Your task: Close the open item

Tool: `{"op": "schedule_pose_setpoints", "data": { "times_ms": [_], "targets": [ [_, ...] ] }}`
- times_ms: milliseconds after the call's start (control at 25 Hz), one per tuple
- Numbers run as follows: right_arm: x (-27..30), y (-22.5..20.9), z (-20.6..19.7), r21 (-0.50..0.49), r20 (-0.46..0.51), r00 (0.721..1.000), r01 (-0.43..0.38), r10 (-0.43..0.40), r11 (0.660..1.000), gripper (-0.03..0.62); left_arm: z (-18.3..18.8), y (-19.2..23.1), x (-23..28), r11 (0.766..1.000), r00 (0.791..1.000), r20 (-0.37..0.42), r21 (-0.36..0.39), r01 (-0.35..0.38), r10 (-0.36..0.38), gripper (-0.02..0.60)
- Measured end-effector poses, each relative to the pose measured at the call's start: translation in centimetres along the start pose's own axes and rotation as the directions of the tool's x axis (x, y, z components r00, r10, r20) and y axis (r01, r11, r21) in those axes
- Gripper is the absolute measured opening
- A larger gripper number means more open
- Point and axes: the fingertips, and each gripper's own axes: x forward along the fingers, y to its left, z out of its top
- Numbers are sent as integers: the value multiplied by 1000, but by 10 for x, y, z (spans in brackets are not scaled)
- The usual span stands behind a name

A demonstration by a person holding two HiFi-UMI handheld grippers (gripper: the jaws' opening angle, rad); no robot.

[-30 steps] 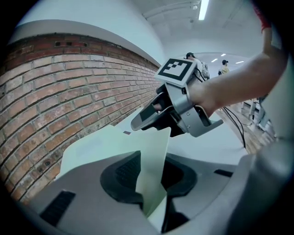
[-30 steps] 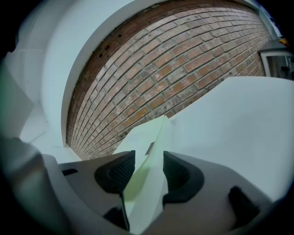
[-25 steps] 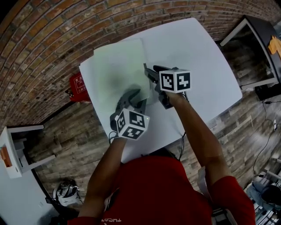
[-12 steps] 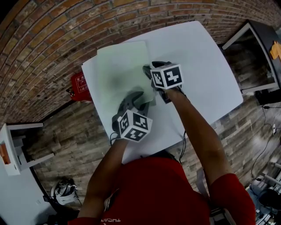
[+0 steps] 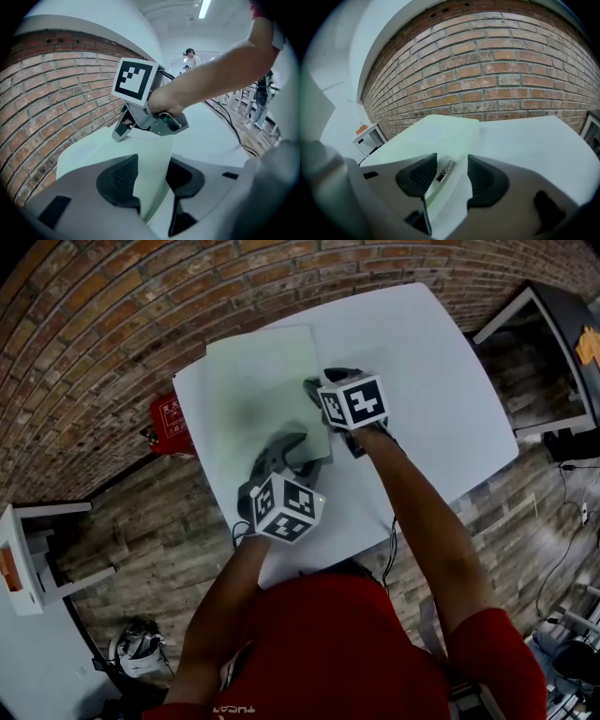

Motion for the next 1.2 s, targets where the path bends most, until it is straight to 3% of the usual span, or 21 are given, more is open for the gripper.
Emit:
{"op": "schedule_pose_setpoints", "data": {
  "times_ms": [320, 520, 640, 800, 1200],
  "targets": [
    [0, 0, 0, 0, 3, 1000, 0, 0, 1000, 193, 0, -21, -7, 990, 999, -1, 131, 53, -53, 193],
    [0, 0, -1, -7, 1, 1000, 6, -6, 1000, 193, 5, -27, -14, 992, 997, 46, 117, 54, -59, 191],
    [0, 0, 0, -17, 3, 1000, 12, -12, 1000, 193, 9, -22, -15, 993, 998, 55, 116, 23, -29, 145],
    [-1, 0, -1, -17, 6, 1000, 19, -18, 1000, 193, 9, -16, -11, 993, 1000, 30, 117, 4, -8, 84],
    [-1, 1, -1, -26, 8, 999, 38, -38, 999, 193, -1, -20, -3, 987, 998, -51, 154, 45, -38, 81]
  ]
}}
